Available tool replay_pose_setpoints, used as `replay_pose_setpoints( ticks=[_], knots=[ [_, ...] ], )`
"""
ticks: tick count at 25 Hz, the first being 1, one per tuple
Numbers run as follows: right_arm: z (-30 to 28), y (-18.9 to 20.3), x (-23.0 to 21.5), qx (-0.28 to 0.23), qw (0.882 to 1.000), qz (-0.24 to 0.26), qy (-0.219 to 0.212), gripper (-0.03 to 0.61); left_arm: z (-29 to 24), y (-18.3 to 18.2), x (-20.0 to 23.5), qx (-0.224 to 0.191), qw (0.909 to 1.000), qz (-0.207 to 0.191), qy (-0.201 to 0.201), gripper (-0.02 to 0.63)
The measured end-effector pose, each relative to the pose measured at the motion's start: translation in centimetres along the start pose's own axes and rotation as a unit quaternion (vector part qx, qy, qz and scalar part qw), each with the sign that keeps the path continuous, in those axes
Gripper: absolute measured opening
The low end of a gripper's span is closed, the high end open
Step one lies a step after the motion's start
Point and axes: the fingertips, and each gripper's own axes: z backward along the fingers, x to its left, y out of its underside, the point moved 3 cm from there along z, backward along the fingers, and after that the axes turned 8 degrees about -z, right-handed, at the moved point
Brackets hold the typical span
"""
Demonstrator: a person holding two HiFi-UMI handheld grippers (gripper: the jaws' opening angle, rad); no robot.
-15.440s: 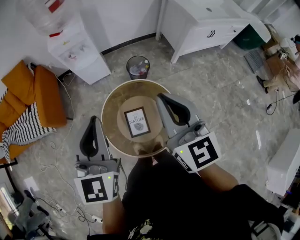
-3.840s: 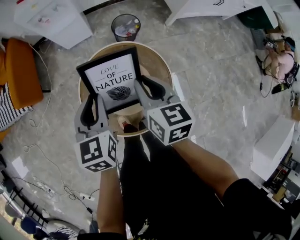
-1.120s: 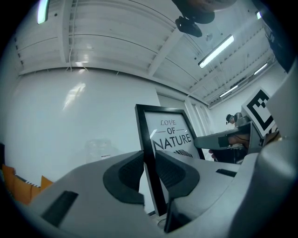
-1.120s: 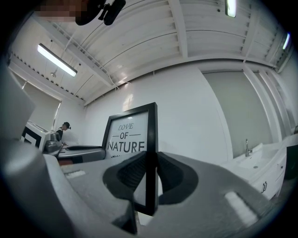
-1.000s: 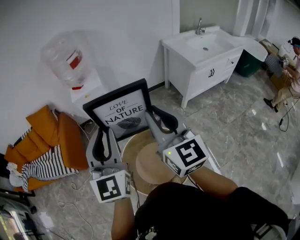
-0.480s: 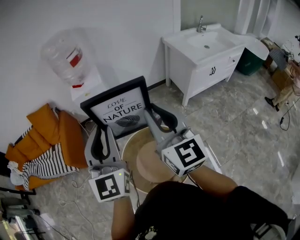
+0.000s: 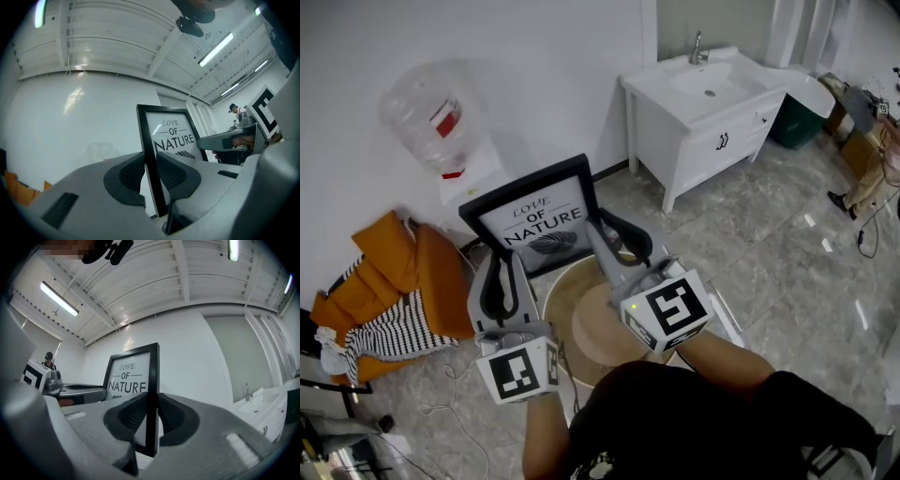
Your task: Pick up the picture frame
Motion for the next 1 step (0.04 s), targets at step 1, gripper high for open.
replay_pose_setpoints(
  ticks=[1],
  knots=[
    [0.02,0.0,-0.01,0.0,1.0,0.0,0.0,0.064,0.0,-0.01,-0.01,0.0,1.0,0.0,0.0,0.078]
  ],
)
